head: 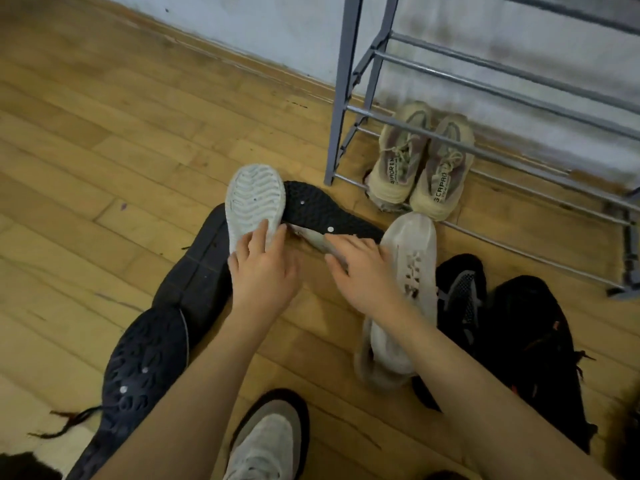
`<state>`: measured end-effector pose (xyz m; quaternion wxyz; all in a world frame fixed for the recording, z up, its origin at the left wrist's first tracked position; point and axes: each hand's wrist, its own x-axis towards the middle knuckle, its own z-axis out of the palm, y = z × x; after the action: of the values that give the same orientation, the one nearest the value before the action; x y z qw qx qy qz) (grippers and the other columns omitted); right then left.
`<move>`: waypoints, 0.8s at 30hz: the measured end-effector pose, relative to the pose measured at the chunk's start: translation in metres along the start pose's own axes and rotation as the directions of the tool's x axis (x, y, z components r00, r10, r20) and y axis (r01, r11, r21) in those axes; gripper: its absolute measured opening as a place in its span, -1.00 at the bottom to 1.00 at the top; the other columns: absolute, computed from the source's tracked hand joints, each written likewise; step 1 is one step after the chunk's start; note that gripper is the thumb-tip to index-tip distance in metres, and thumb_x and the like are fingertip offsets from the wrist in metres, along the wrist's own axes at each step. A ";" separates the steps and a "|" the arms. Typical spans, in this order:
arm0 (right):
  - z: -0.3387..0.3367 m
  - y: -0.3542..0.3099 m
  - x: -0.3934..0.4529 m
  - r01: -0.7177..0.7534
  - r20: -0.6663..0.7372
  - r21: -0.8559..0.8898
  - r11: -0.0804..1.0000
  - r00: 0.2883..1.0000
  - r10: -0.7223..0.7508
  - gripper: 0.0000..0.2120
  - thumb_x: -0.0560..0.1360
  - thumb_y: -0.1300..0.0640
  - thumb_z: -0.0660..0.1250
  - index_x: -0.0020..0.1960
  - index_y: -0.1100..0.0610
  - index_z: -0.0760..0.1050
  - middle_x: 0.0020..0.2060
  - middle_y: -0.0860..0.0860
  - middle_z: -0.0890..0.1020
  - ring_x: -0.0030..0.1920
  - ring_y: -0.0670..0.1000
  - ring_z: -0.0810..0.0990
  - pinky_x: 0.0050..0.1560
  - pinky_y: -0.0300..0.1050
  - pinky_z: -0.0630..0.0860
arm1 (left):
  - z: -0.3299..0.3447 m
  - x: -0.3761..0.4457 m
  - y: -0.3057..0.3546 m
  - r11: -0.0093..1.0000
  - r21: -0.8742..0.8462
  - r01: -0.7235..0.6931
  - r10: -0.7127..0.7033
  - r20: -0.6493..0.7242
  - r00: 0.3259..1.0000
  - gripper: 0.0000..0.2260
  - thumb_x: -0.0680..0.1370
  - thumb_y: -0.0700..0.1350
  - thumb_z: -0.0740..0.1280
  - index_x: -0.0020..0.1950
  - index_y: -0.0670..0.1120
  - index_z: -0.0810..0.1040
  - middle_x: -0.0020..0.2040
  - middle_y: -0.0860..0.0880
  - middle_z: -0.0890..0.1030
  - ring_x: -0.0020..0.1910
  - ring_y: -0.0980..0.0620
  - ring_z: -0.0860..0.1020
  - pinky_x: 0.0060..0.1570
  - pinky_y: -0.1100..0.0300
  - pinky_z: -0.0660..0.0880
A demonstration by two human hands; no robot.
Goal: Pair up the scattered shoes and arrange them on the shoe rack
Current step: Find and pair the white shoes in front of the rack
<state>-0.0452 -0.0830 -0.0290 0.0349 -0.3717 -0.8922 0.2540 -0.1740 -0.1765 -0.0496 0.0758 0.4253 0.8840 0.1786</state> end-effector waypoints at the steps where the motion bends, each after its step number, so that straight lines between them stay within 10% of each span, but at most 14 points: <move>1: 0.008 -0.004 0.008 0.020 0.026 0.000 1.000 0.999 -0.020 -0.61 0.61 -0.01 0.07 0.43 -0.04 0.25 0.38 -0.09 0.36 0.36 0.03 0.27 0.29 -0.01 0.11 | 0.001 0.003 -0.012 0.998 0.046 0.045 -0.045 -0.004 0.999 -0.53 0.58 0.05 0.17 0.48 0.04 0.18 0.51 -0.09 0.13 0.43 -0.20 0.11 0.31 -0.16 0.09; 8: 0.059 -0.022 0.053 0.049 0.149 -0.041 0.998 0.988 -0.043 -0.53 0.62 -0.06 0.02 0.50 -0.09 0.05 0.48 -0.10 0.19 0.42 0.09 0.18 0.34 0.07 0.06 | 0.014 0.019 -0.061 0.983 0.127 0.135 -0.147 0.089 0.985 -0.44 0.58 0.17 0.11 0.52 0.12 -0.02 0.48 -0.13 0.16 0.37 -0.23 0.19 0.30 -0.16 0.13; 15: 0.089 -0.038 0.055 0.026 0.124 0.227 0.973 0.991 -0.055 -0.49 0.62 0.08 0.07 0.52 -0.01 0.01 0.50 -0.06 0.17 0.44 0.01 0.21 0.40 0.12 0.09 | 0.009 0.032 -0.072 0.954 -0.255 0.160 -0.147 0.069 0.987 -0.29 0.52 0.02 0.32 0.52 -0.08 -0.01 0.38 -0.16 0.29 0.34 -0.15 0.29 0.31 -0.12 0.25; 24: 0.034 -0.008 0.019 0.056 -0.189 0.439 0.897 0.982 0.031 -0.54 0.57 0.09 0.18 0.45 -0.01 0.23 0.34 -0.09 0.42 0.18 -0.09 0.48 0.30 0.18 0.31 | -0.009 0.025 -0.010 0.853 -0.520 -0.047 0.017 -0.063 0.998 -0.35 0.50 -0.09 0.37 0.50 -0.09 0.13 0.23 -0.11 0.32 0.12 0.00 0.42 0.12 0.34 0.36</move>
<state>-0.0726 -0.0895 -0.0569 0.2055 -0.3709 -0.8061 0.4129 -0.1993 -0.1651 -0.0445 0.1604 0.3983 0.7971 0.4245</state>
